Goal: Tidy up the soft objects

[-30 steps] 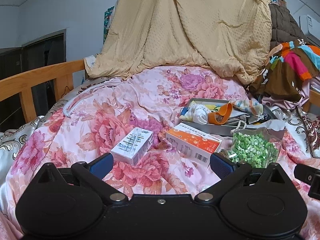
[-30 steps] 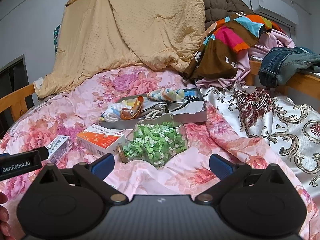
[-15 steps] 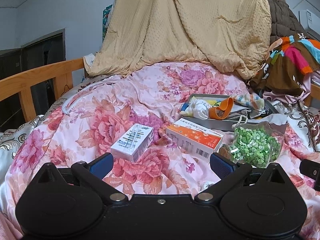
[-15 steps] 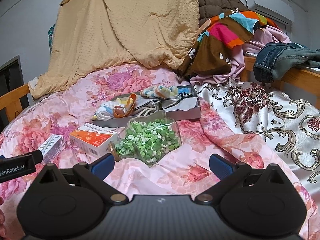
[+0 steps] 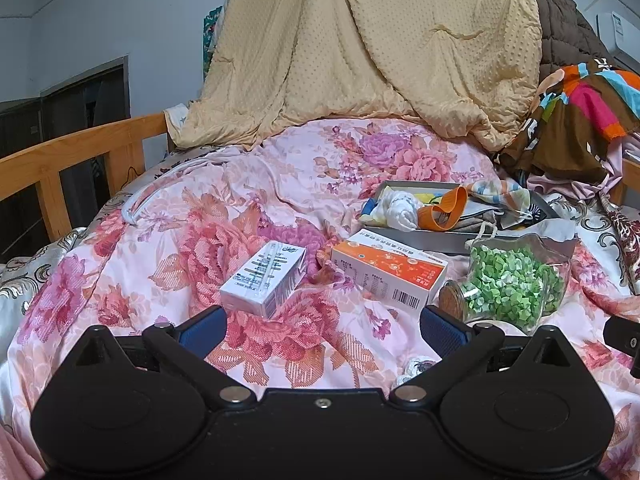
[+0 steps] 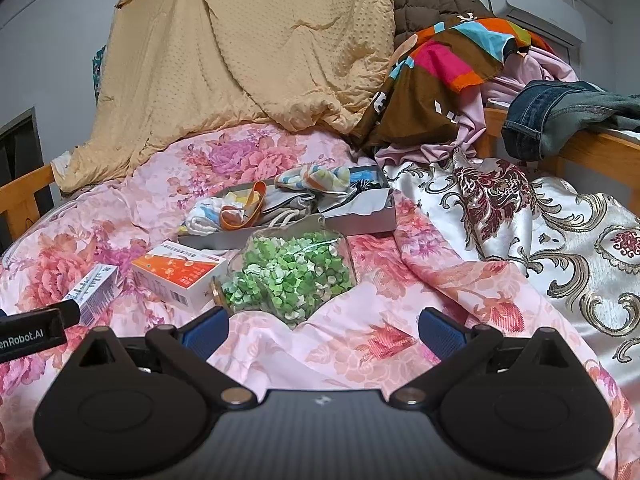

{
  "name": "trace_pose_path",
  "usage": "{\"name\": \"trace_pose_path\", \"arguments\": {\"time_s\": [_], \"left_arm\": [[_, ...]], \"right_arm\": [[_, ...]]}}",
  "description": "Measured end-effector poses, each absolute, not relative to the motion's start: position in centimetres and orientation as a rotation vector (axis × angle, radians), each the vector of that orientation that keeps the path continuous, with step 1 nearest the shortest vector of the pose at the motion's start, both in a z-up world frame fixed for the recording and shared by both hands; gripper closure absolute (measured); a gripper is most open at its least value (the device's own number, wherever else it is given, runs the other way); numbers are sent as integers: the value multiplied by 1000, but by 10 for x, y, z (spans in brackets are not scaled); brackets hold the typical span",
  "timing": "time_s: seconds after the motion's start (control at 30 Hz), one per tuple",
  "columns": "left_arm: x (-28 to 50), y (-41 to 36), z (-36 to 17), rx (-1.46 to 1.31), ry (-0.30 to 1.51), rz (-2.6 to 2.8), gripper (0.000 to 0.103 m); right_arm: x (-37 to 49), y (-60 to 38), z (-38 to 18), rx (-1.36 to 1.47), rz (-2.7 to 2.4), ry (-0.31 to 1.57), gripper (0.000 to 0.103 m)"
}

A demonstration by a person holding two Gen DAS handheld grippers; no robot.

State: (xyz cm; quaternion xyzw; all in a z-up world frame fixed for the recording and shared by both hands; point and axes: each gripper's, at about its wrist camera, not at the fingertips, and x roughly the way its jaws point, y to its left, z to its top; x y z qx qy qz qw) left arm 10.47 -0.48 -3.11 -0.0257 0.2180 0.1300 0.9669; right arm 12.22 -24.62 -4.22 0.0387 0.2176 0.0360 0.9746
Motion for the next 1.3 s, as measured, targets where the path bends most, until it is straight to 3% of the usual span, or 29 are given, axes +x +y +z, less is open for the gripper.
{"name": "trace_pose_path", "arguments": {"time_s": [1.3], "left_arm": [[103,-10,-31,-17,439,224,1]], "right_arm": [[123,-246,-45,77,72,445,0]]}}
